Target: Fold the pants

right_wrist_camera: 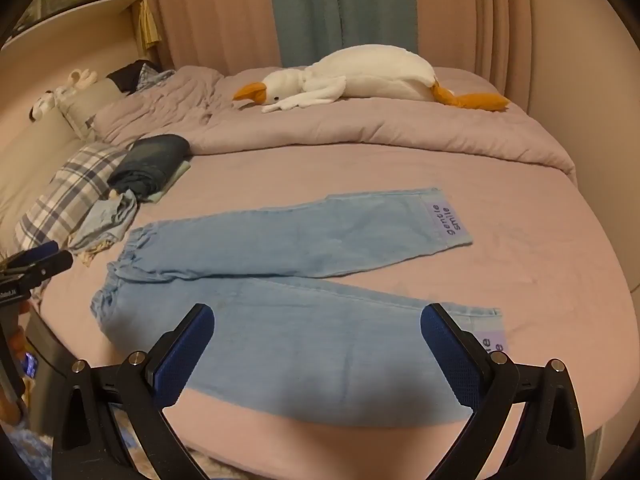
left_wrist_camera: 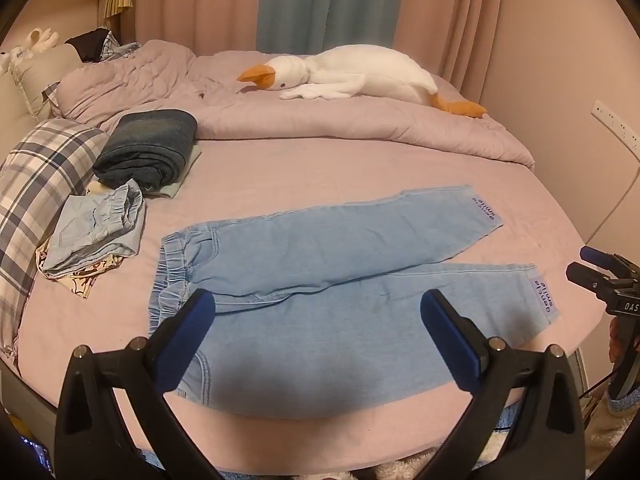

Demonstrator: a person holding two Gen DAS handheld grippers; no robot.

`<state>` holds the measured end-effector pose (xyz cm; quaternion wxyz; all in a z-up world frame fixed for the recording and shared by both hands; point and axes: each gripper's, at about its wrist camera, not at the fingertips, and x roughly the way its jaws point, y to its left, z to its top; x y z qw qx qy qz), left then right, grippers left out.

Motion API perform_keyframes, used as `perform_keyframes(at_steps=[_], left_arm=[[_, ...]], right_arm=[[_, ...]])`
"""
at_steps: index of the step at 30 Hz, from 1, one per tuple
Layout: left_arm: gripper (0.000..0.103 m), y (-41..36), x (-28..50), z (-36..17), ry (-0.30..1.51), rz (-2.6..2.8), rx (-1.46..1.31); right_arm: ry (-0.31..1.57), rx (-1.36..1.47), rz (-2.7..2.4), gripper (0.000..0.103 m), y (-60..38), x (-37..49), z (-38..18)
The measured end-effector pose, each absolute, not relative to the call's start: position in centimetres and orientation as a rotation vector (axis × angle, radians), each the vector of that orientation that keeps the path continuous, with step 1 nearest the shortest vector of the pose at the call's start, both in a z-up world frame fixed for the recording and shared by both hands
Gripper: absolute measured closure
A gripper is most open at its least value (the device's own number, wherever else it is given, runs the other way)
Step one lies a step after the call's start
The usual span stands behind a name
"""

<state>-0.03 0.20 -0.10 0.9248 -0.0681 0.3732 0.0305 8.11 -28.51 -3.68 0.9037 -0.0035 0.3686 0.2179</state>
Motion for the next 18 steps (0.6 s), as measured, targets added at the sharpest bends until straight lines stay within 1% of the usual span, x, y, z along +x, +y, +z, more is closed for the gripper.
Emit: perform_keyframes(at_steps=[18], left_arm=[[0.0, 0.66, 0.31, -0.23, 0.763, 0.062, -0.139]], right_arm=[[0.773, -0.008, 0.45, 0.001, -28.02, 8.33, -3.77]])
